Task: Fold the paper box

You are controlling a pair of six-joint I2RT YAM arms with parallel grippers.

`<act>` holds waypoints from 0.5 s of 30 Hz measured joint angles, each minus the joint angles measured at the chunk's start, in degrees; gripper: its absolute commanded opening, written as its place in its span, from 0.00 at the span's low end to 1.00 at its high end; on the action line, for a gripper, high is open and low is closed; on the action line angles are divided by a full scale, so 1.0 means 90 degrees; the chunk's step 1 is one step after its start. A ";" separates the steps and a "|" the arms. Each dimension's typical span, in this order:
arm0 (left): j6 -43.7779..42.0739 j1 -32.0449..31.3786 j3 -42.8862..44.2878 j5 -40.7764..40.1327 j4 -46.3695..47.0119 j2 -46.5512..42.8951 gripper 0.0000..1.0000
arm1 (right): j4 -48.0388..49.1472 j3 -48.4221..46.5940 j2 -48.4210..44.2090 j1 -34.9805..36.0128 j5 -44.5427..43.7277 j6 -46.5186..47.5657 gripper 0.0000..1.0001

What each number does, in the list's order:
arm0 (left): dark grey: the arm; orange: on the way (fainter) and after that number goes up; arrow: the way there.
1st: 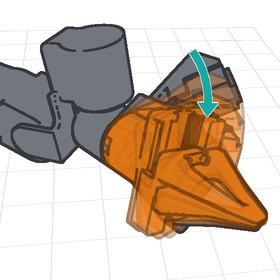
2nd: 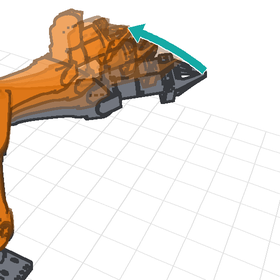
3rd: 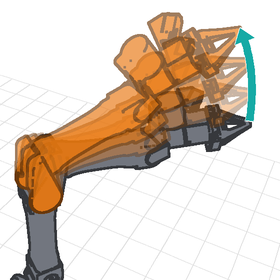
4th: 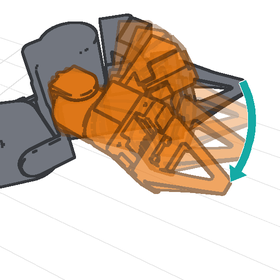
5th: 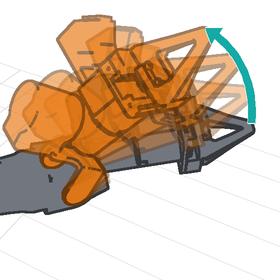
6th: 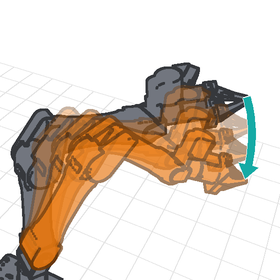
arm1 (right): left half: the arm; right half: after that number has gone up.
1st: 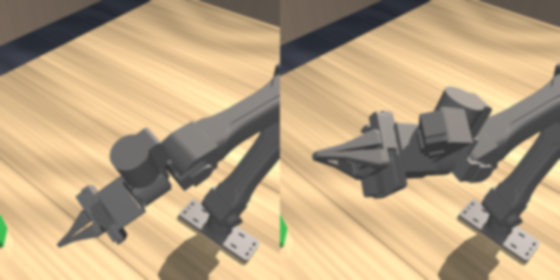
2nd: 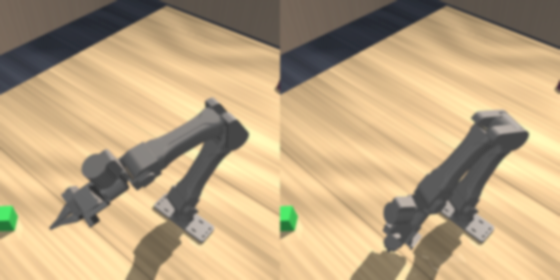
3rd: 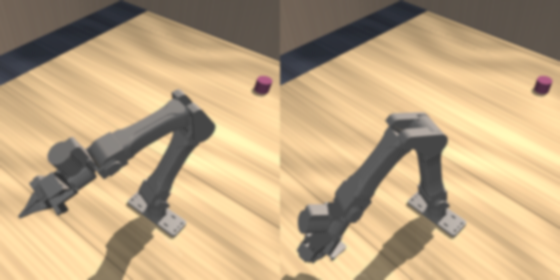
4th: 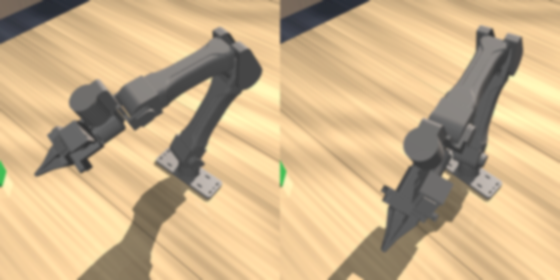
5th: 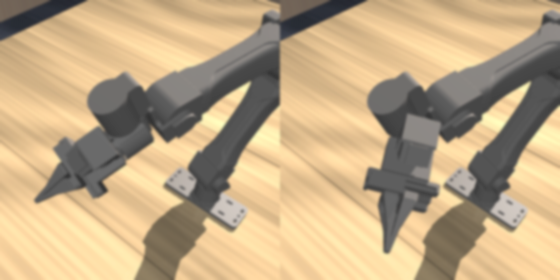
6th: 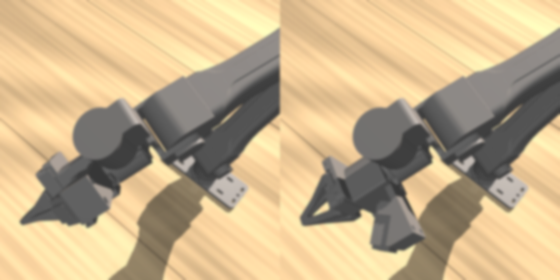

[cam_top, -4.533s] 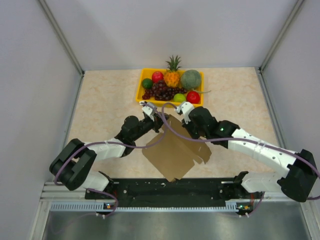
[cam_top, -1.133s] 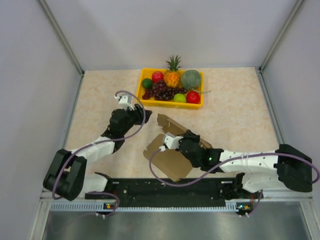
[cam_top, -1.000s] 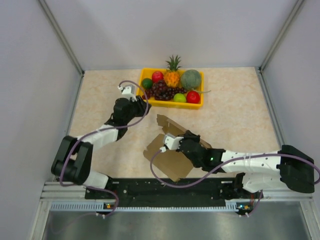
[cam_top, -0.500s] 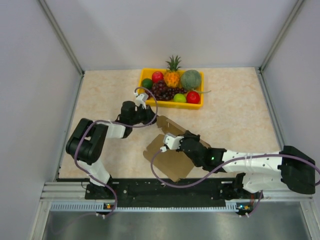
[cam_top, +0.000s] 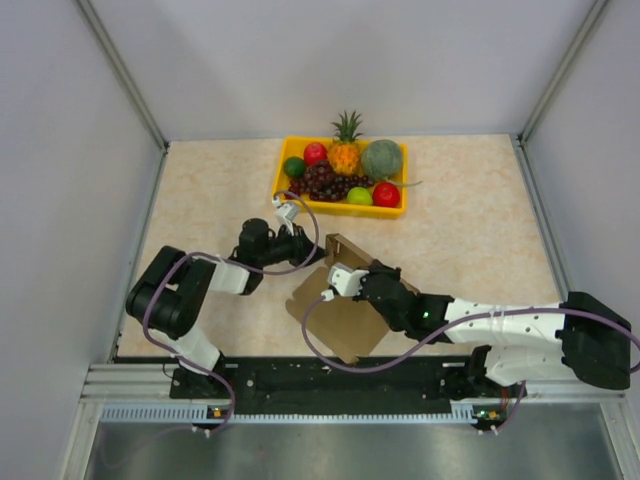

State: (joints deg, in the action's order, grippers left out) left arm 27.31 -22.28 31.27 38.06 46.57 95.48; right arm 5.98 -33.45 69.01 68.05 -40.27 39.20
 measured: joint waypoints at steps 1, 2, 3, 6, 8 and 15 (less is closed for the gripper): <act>0.0002 -0.0041 -0.0007 0.0022 0.0041 0.0002 0.24 | -0.0002 0.0000 0.0000 -0.0007 0.0000 0.0000 0.00; 0.0002 -0.0080 -0.0036 0.0044 0.0126 0.0002 0.25 | -0.0005 0.0000 -0.0002 -0.0010 0.0002 0.0000 0.00; 0.0000 -0.0102 -0.0063 0.0066 0.0180 0.0000 0.27 | -0.0007 0.0000 -0.0002 -0.0015 0.0005 0.0000 0.00; -0.0029 -0.0170 -0.0119 0.0124 0.0282 0.0002 0.31 | -0.0044 0.0000 -0.0046 -0.0029 0.0075 -0.0012 0.00; -0.0070 -0.0221 -0.0124 0.0182 0.0350 0.0002 0.32 | -0.0073 0.0000 -0.0078 -0.0039 0.0126 -0.0034 0.00; -0.0211 -0.0347 -0.0219 0.0539 0.0816 0.0002 0.40 | -0.0165 -0.0046 -0.0083 -0.0090 0.0231 -0.0100 0.00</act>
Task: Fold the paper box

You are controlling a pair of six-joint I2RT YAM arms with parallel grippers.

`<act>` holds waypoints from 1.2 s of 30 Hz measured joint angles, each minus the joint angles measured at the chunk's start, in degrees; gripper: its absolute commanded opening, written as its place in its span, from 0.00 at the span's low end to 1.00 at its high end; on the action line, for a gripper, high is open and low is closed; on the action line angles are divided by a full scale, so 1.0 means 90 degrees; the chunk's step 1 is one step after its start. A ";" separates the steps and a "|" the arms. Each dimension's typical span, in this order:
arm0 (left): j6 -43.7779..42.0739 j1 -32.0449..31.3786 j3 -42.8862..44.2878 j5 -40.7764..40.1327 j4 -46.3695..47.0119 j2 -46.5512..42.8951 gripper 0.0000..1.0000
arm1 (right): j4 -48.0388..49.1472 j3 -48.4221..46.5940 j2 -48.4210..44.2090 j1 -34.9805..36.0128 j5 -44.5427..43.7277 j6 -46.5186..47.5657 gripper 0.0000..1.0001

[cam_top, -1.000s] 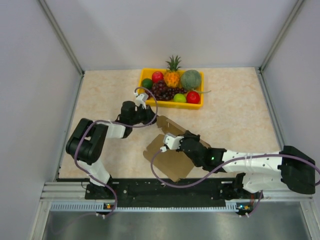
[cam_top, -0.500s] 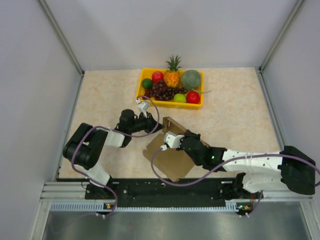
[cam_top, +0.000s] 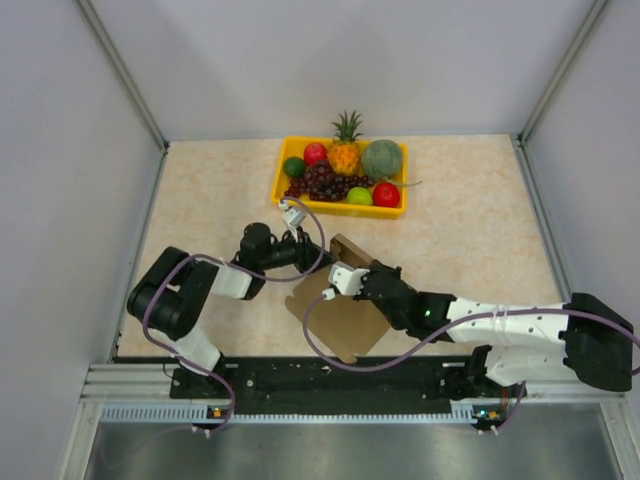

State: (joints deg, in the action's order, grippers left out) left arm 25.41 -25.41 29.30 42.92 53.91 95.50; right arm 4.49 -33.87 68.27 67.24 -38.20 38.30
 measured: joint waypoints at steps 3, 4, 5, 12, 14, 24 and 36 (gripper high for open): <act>0.0022 0.0168 0.0000 0.0146 0.0058 0.0000 0.42 | -0.0007 0.0000 -0.0017 -0.0002 0.0027 0.0000 0.00; 0.0019 0.0223 0.0002 0.0168 0.0053 0.0000 0.42 | -0.0015 0.0000 -0.0024 -0.0002 0.0046 0.0000 0.00; 0.0007 0.0279 0.0019 0.0185 0.0029 0.0000 0.42 | -0.0034 0.0000 -0.0034 -0.0002 0.0070 -0.0007 0.00; -0.0355 0.0369 0.0306 0.0525 -0.0279 0.0019 0.39 | -0.0192 -0.0073 -0.0041 -0.0005 0.0114 -0.0068 0.00; -0.0539 0.0376 0.0534 0.0882 -0.0335 0.0155 0.39 | -0.0236 -0.0097 -0.0024 -0.0027 0.0124 -0.0078 0.00; -0.0704 0.0682 0.0729 0.2171 0.0223 0.0534 0.42 | -0.0447 -0.0204 -0.0017 -0.0068 0.0226 -0.0109 0.00; -0.0726 0.1093 0.0801 0.2057 -0.0274 0.0566 0.49 | -0.0568 -0.0204 -0.0165 -0.0075 0.0593 -0.0056 0.00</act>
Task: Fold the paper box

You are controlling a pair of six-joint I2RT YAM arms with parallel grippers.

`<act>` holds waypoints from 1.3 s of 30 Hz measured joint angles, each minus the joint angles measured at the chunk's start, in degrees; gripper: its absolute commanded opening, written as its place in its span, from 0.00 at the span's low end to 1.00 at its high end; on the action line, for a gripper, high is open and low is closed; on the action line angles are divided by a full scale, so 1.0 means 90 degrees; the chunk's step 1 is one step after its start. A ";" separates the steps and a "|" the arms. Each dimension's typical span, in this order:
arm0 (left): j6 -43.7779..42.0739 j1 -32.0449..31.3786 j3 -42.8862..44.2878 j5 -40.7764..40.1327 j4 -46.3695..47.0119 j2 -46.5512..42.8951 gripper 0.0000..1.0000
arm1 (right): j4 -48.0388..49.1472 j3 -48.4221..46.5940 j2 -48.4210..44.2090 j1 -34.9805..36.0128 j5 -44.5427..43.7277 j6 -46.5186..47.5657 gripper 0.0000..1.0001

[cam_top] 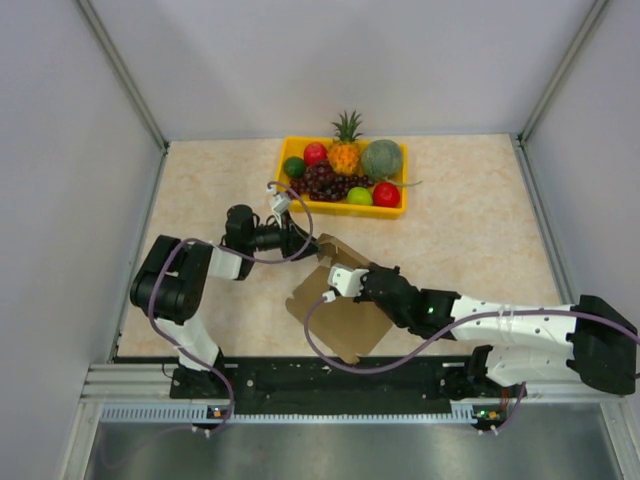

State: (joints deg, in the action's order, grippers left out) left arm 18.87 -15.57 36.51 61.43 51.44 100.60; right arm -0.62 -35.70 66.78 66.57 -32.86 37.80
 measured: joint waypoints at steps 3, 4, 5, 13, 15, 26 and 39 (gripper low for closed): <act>0.0418 0.0185 -0.0005 -0.0005 0.0240 -0.0041 0.50 | -0.0007 0.0000 -0.0005 -0.0032 0.0029 0.0005 0.00; 0.0471 0.0214 -0.0005 -0.0022 0.0267 -0.0075 0.50 | -0.0007 0.0000 -0.0007 -0.0041 0.0034 0.0010 0.00; 0.0500 0.0223 -0.0015 -0.0095 0.0279 -0.0129 0.48 | -0.0007 0.0000 -0.0007 -0.0046 0.0036 0.0012 0.00; 0.0323 0.0073 -0.0495 -0.0845 0.0015 -0.0826 0.47 | -0.0012 -0.0010 -0.0005 -0.0092 0.0046 0.0005 0.00; 0.0214 -0.0027 -0.0644 -0.1027 -0.0117 -0.0976 0.48 | -0.0044 -0.0029 -0.0005 -0.0129 0.0090 -0.0027 0.00; 0.0403 -0.0376 -0.1581 -0.2290 -0.0274 -0.2246 0.54 | -0.0177 -0.0177 0.0005 -0.0364 0.0369 -0.0345 0.00; 0.0372 -0.0874 -0.0525 -0.3895 -0.1617 -0.2858 0.40 | -0.0228 -0.0221 0.0036 -0.0362 0.0425 -0.0372 0.00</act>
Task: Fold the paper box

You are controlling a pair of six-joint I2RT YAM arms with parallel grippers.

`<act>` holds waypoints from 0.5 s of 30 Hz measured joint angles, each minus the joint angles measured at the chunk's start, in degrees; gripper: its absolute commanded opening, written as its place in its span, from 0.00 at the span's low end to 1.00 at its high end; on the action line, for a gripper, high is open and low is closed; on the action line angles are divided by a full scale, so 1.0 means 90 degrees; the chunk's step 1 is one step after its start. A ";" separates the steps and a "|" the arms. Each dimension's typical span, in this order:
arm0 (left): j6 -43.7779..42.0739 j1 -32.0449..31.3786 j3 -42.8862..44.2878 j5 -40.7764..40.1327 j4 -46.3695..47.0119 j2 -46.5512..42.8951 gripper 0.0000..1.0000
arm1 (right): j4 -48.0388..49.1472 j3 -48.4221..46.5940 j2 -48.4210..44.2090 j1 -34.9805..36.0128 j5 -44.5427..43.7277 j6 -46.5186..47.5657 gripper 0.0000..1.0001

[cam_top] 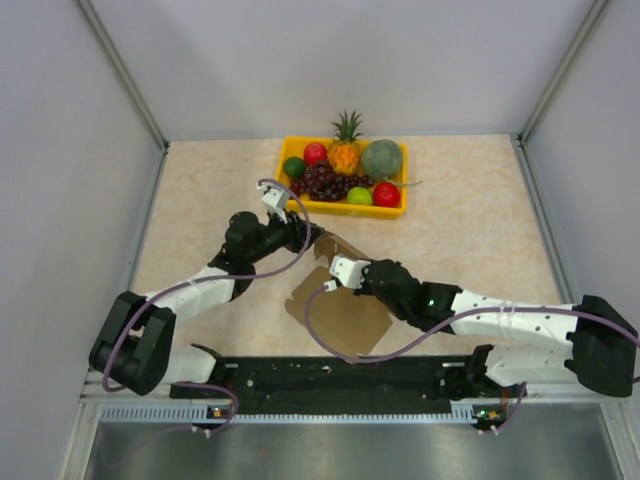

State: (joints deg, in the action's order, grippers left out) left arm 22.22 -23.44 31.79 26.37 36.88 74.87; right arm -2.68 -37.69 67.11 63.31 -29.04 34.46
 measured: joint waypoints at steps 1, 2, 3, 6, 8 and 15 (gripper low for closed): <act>-0.0068 -0.0138 0.0097 -0.0107 -0.0117 0.0070 0.40 | -0.0002 -0.0007 0.0002 -0.0002 0.0000 -0.0002 0.00; -0.0151 -0.0304 0.0192 -0.0248 -0.0233 0.0148 0.39 | -0.0029 -0.0027 0.0007 -0.0002 0.0007 -0.0005 0.00; -0.0223 -0.0444 0.0255 -0.0374 -0.0328 0.0204 0.37 | -0.0032 -0.0032 0.0007 -0.0002 0.0019 -0.0010 0.00; -0.0447 -0.0743 0.0379 -0.0746 -0.0663 0.0272 0.34 | -0.0041 -0.0032 0.0007 -0.0002 0.0029 -0.0007 0.00; -0.0588 -0.0857 0.0408 -0.1020 -0.0789 0.0274 0.30 | -0.0046 -0.0039 0.0010 0.0000 0.0029 -0.0007 0.00; -0.0823 -0.0950 0.0357 -0.1496 -0.0848 0.0274 0.14 | 0.0124 -0.0083 0.0289 0.0253 -0.0478 0.0056 0.00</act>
State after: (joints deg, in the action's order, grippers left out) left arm 14.81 -31.99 35.00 12.91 29.26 77.34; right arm -1.56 -38.44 69.71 65.58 -33.34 34.96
